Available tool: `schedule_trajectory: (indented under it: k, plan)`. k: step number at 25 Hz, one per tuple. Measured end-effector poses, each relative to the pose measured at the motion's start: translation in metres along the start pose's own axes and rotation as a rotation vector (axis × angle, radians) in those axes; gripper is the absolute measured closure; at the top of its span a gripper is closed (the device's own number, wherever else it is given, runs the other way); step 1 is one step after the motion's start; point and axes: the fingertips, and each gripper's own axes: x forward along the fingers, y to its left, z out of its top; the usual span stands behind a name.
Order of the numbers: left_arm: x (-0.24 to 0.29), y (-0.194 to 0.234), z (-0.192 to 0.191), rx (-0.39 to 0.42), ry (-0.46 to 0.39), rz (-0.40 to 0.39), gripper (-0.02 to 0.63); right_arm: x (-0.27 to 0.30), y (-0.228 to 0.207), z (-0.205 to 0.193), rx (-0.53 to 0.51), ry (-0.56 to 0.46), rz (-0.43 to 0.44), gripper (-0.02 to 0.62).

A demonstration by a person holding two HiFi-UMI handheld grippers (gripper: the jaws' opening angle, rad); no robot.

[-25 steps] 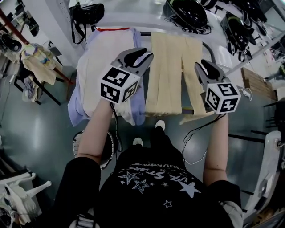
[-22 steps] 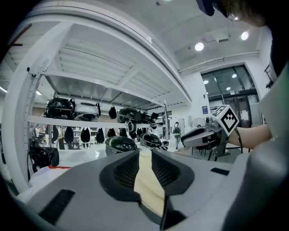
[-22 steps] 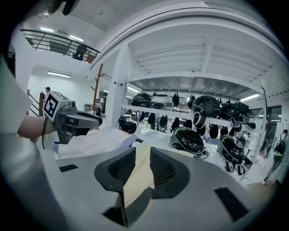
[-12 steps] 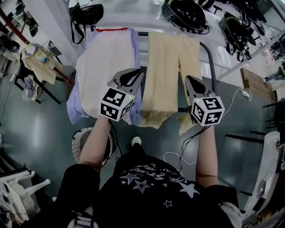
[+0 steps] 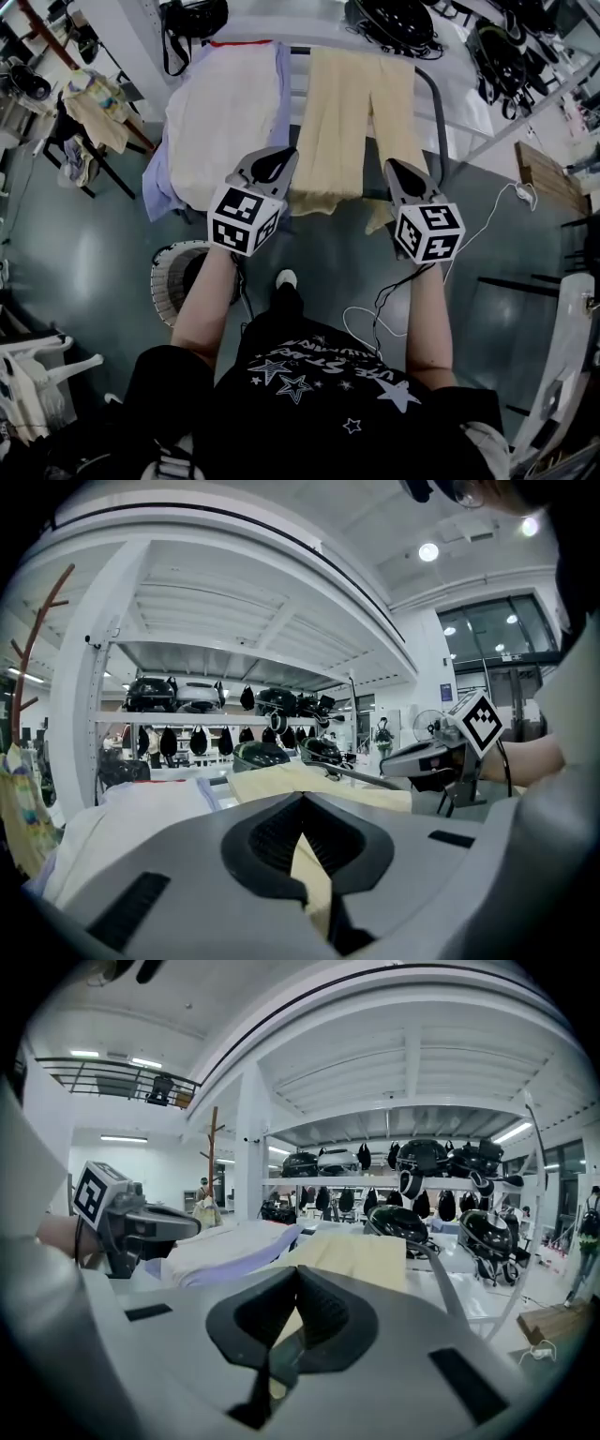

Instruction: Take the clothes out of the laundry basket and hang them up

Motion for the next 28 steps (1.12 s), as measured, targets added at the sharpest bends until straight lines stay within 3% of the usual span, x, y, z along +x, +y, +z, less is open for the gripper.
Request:
schedule_trajectory:
  k: [9, 17, 24, 28]
  plan:
    - [-0.054, -0.052, -0.01, -0.019, -0.01, 0.069, 0.589, -0.068, 0.015, -0.022, -0.014, 0.004, -0.007, 0.586]
    - [-0.111, -0.101, -0.045, -0.058, 0.017, 0.143, 0.588, -0.131, 0.043, -0.066, 0.01, 0.013, 0.025, 0.586]
    - [-0.147, -0.132, -0.08, -0.138, 0.06, 0.174, 0.588, -0.172, 0.057, -0.091, 0.028, 0.031, 0.021, 0.586]
    - [-0.157, -0.147, -0.092, -0.224, 0.057, 0.171, 0.588, -0.187, 0.063, -0.1, 0.04, 0.031, 0.038, 0.586]
